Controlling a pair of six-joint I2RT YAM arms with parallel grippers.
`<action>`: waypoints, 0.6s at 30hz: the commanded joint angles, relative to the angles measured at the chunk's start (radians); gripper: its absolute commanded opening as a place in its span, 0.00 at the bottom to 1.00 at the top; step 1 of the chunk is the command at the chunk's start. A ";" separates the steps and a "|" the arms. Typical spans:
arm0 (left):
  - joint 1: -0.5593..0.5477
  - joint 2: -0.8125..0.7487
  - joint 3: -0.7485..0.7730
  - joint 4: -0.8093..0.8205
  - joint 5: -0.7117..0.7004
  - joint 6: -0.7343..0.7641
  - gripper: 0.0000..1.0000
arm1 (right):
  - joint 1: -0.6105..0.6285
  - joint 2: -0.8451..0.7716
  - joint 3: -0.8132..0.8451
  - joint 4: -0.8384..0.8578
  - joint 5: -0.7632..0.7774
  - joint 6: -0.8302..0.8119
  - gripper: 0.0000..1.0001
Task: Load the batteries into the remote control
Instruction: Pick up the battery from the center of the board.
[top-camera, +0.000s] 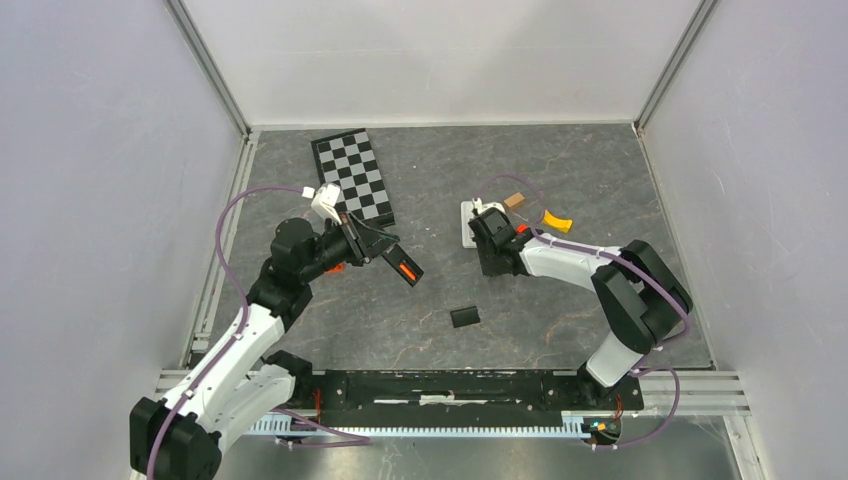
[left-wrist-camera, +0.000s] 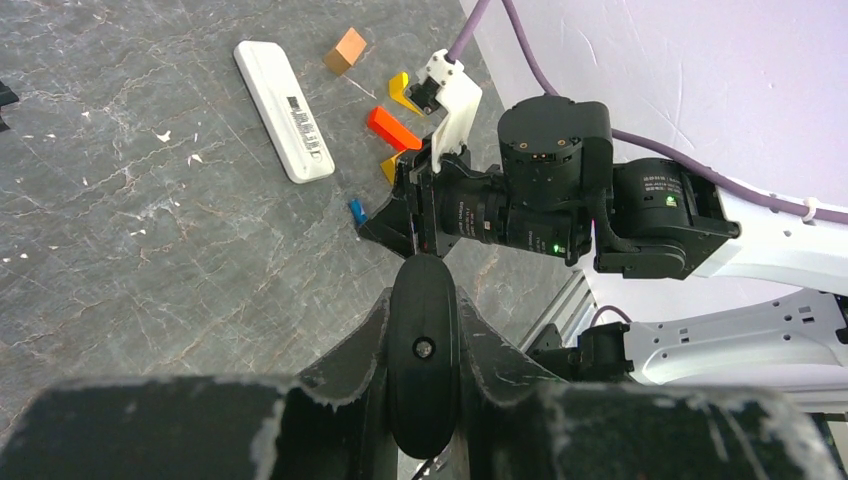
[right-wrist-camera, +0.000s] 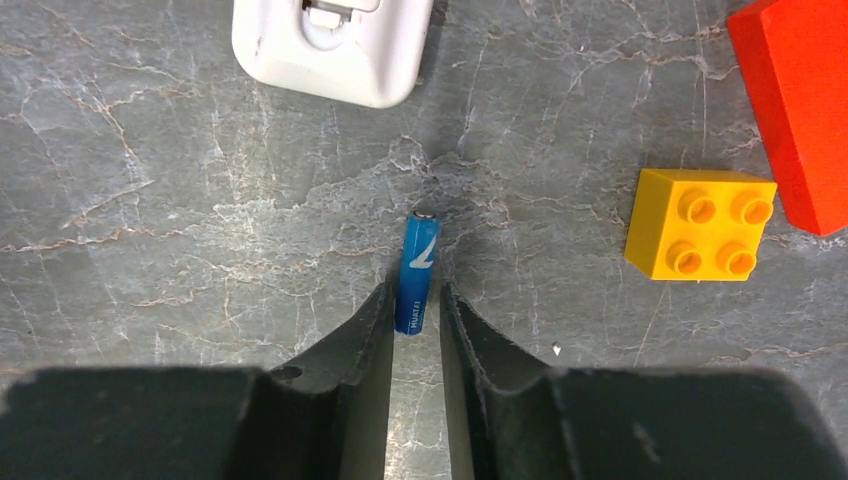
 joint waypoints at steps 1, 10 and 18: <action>0.006 0.000 0.030 0.044 0.014 0.035 0.02 | -0.015 0.015 0.025 0.006 -0.008 0.000 0.26; 0.006 0.023 0.027 0.045 0.024 -0.017 0.02 | -0.055 0.013 -0.018 0.053 -0.121 -0.010 0.03; 0.005 0.201 0.013 0.131 0.104 -0.167 0.02 | -0.054 -0.177 -0.125 0.239 -0.221 -0.146 0.00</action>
